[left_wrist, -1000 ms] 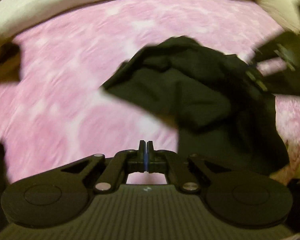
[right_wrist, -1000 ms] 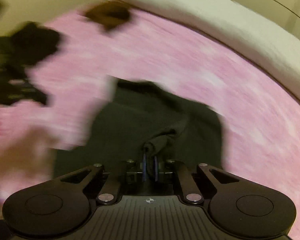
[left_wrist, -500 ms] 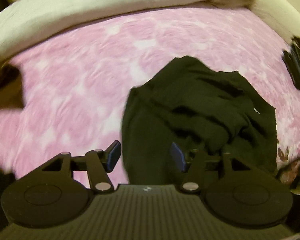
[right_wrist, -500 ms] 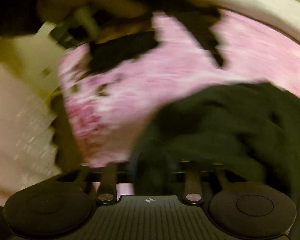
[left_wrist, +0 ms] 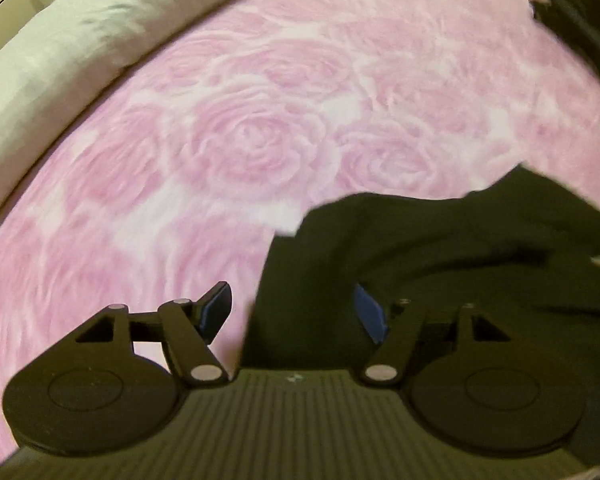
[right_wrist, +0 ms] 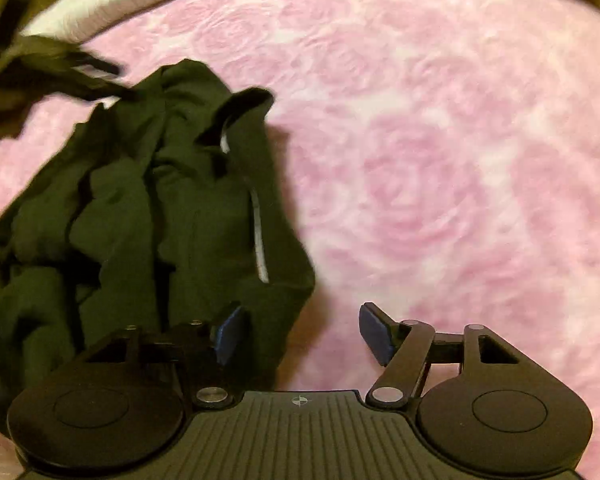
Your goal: Fold clothes
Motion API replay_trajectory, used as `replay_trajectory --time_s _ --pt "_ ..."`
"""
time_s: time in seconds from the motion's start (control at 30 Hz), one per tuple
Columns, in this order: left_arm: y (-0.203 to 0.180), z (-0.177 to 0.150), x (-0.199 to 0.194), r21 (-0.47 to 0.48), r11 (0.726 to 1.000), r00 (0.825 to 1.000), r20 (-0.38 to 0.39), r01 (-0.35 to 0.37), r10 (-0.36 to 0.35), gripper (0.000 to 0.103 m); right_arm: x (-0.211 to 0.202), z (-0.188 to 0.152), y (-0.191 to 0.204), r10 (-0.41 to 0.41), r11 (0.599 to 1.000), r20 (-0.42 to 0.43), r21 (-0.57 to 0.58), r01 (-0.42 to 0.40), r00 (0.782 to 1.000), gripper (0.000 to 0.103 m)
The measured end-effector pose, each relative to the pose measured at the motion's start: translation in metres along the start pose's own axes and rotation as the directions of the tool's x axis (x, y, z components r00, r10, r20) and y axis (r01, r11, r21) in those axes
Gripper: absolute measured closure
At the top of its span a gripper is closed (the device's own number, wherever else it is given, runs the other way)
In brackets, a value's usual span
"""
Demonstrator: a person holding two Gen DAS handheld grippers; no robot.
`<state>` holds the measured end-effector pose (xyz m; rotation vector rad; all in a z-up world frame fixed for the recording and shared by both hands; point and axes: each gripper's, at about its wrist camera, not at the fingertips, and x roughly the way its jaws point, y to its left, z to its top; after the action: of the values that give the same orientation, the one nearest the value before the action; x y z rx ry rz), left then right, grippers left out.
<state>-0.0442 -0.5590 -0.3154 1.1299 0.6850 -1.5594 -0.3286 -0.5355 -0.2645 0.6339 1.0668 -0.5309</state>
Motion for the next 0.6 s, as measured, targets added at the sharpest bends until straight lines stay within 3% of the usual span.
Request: replay_trajectory --time_s 0.03,0.07,0.13,0.17,0.27,0.37,0.5,0.6 --pt "-0.001 0.003 0.009 0.032 0.999 1.000 -0.018 0.005 -0.005 0.049 0.005 -0.001 -0.001 0.022 1.000 0.005 0.000 -0.022 1.000 0.036" --pt "-0.003 0.007 0.018 0.064 0.998 0.999 -0.035 0.011 -0.008 0.064 0.008 -0.002 -0.001 0.031 1.000 0.013 0.002 -0.031 0.999 0.038" --pt "-0.001 0.006 0.016 0.046 0.998 0.998 -0.045 0.038 -0.036 0.086 0.011 0.002 -0.006 0.012 1.000 0.031 0.018 -0.013 0.999 0.083" --pt "-0.001 0.004 0.009 0.033 0.999 0.999 -0.036 0.035 -0.034 0.092 0.008 0.008 -0.010 0.017 0.999 0.025 0.037 -0.018 1.000 0.100" --pt "0.011 -0.004 -0.026 -0.044 0.999 1.000 0.005 0.000 0.000 0.093 -0.013 0.035 -0.022 0.052 0.997 0.022 0.058 -0.053 0.998 0.099" --pt "0.035 -0.010 -0.070 -0.167 0.985 0.998 0.056 -0.031 0.041 0.093 -0.050 0.079 -0.030 0.045 0.999 0.072 -0.017 -0.044 0.996 0.100" --pt "0.079 -0.008 -0.120 -0.318 0.946 0.985 0.132 -0.063 0.110 0.093 -0.079 0.166 -0.029 0.021 0.984 0.199 -0.175 0.014 0.980 0.100" --pt "0.110 0.004 -0.116 -0.403 0.908 0.974 0.135 -0.113 0.181 0.091 -0.067 0.241 -0.007 0.012 0.956 0.293 -0.283 0.074 0.956 0.099"
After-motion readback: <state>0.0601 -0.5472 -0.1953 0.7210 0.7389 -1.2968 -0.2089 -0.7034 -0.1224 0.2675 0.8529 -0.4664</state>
